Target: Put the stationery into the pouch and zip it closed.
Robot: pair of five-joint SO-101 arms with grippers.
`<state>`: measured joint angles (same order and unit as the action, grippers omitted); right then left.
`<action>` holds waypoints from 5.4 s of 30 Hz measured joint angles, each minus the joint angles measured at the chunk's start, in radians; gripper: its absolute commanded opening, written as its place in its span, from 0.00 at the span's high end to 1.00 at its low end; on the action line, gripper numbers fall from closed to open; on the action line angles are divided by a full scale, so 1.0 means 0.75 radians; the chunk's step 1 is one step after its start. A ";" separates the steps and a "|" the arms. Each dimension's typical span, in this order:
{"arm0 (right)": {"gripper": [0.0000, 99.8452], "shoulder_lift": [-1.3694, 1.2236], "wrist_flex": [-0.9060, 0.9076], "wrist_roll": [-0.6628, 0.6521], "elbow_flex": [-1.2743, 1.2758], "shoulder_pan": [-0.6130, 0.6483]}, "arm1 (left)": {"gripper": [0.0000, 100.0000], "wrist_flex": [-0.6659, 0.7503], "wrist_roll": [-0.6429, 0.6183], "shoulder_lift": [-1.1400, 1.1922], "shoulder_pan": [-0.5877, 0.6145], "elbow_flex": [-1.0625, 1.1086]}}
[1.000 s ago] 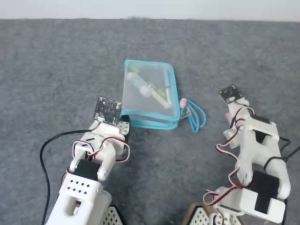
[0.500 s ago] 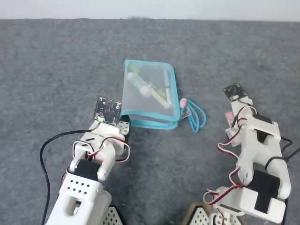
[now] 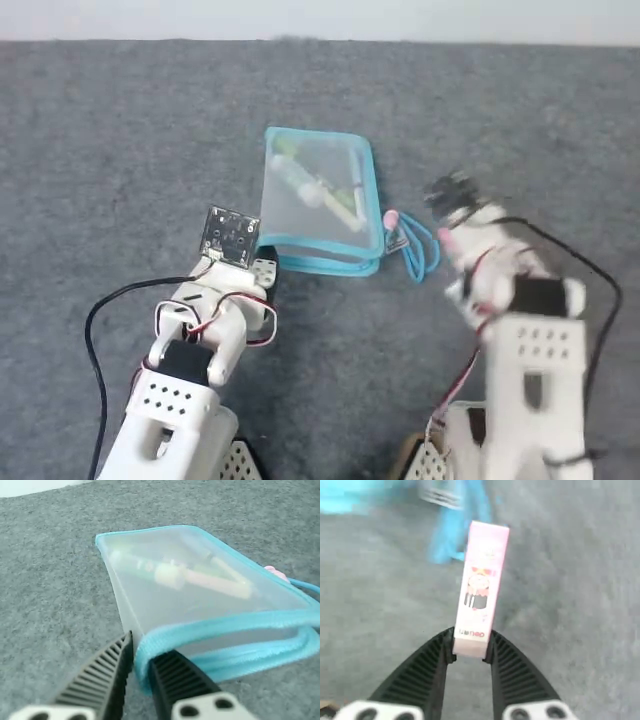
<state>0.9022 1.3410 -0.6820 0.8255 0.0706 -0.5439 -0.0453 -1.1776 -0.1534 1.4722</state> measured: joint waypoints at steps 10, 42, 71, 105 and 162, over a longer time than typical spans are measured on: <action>0.99 0.196 0.127 0.141 0.000 0.636 | 0.99 0.000 0.000 0.000 0.000 0.000; 0.99 -0.554 0.063 0.350 -0.405 0.849 | 0.99 0.000 0.002 0.000 -0.002 0.004; 0.99 -0.827 0.008 0.395 -0.487 0.759 | 0.99 0.018 0.000 0.000 0.004 -0.004; 0.80 -1.058 0.331 0.475 -1.246 0.726 | 0.99 0.020 -0.008 0.000 -0.086 -0.010; 0.97 -1.313 -2.072 0.452 0.149 0.291 | 0.99 0.020 -0.012 0.002 -0.082 -0.027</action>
<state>-0.0829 -0.2133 -0.3429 0.9375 0.2885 -0.5286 -0.0545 -1.1761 -0.2148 1.4523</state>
